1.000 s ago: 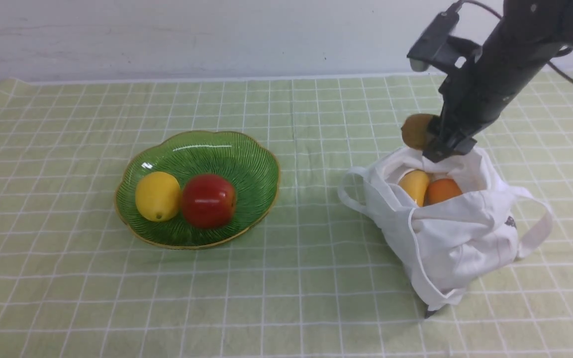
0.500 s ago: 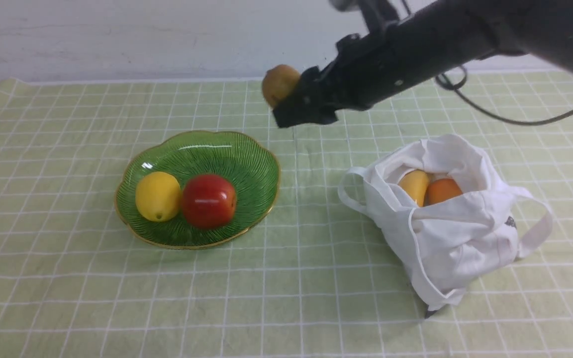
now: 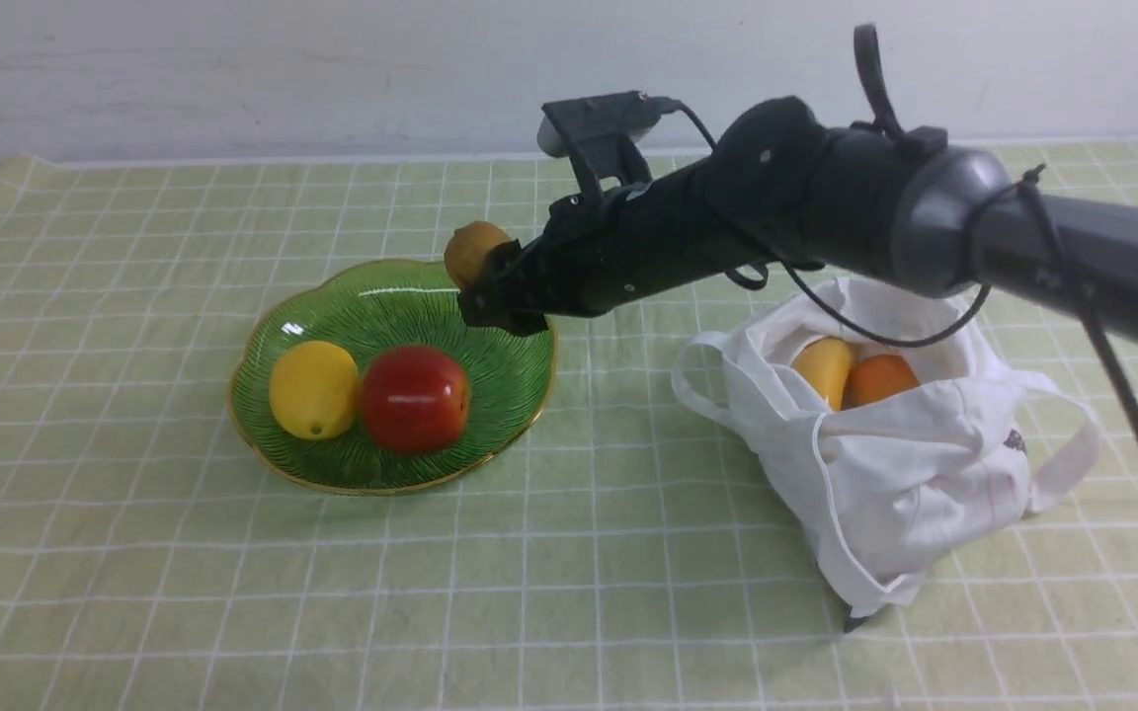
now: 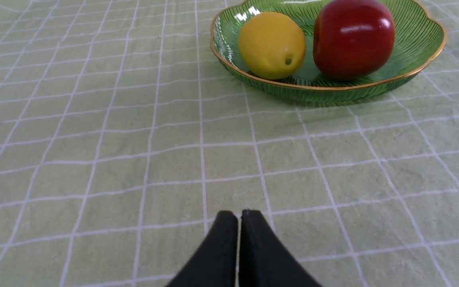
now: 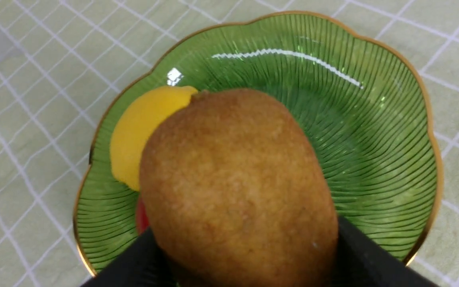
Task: Take the fruit out of the bag on the green coffee tablecloth and place them on the plate.
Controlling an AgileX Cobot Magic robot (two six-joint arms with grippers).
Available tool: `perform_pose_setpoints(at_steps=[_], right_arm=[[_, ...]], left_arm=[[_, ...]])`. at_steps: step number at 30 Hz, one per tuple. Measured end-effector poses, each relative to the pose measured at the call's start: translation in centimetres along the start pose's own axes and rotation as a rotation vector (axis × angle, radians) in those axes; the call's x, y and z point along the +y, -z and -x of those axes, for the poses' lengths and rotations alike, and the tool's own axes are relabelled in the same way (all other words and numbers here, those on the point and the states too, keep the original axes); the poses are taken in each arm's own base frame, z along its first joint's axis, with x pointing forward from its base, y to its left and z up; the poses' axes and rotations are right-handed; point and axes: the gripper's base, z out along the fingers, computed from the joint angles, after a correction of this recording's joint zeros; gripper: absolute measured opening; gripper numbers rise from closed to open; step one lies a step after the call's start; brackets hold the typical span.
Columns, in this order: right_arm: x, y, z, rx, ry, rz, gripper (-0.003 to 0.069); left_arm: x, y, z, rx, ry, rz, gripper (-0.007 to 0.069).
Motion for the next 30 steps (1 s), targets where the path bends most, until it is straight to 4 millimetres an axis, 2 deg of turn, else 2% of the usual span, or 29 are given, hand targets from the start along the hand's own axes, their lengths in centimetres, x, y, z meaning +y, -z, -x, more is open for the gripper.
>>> perform_pose_setpoints(at_steps=[8, 15, 22, 25, 26, 27, 28, 29, 30], right_arm=[[-1.0, -2.5, -1.7, 0.006, -0.089, -0.014, 0.0436], [-1.7, -3.8, -2.6, 0.000, -0.133, -0.032, 0.0571], [-1.6, -3.8, -2.7, 0.013, -0.132, -0.021, 0.0605], [-1.1, -3.1, -2.4, 0.034, -0.102, -0.002, 0.0595], [-0.8, -1.8, -1.7, 0.048, -0.062, 0.012, 0.0565], [-0.8, -1.6, -1.5, 0.049, -0.057, 0.014, 0.0554], [-0.3, 0.7, -0.1, 0.040, -0.026, 0.024, 0.0491], [-0.3, 0.7, -0.1, 0.041, -0.026, 0.021, 0.0482], [0.0, 2.1, 0.8, 0.029, -0.015, 0.023, 0.0442]], left_arm=[[0.0, 0.0, 0.0, 0.000, 0.000, 0.000, -0.0008], [0.0, 0.0, 0.0, 0.000, 0.000, 0.000, -0.0008], [0.0, 0.0, 0.0, 0.000, 0.000, 0.000, -0.0008], [0.0, 0.0, 0.0, 0.000, 0.000, 0.000, -0.0008], [0.0, 0.0, 0.0, 0.000, 0.000, 0.000, -0.0008], [0.0, 0.0, 0.0, 0.000, 0.000, 0.000, -0.0008], [0.0, 0.0, 0.0, 0.000, 0.000, 0.000, -0.0008], [0.0, 0.0, 0.0, 0.000, 0.000, 0.000, -0.0008], [0.0, 0.0, 0.0, 0.000, 0.000, 0.000, -0.0008]])
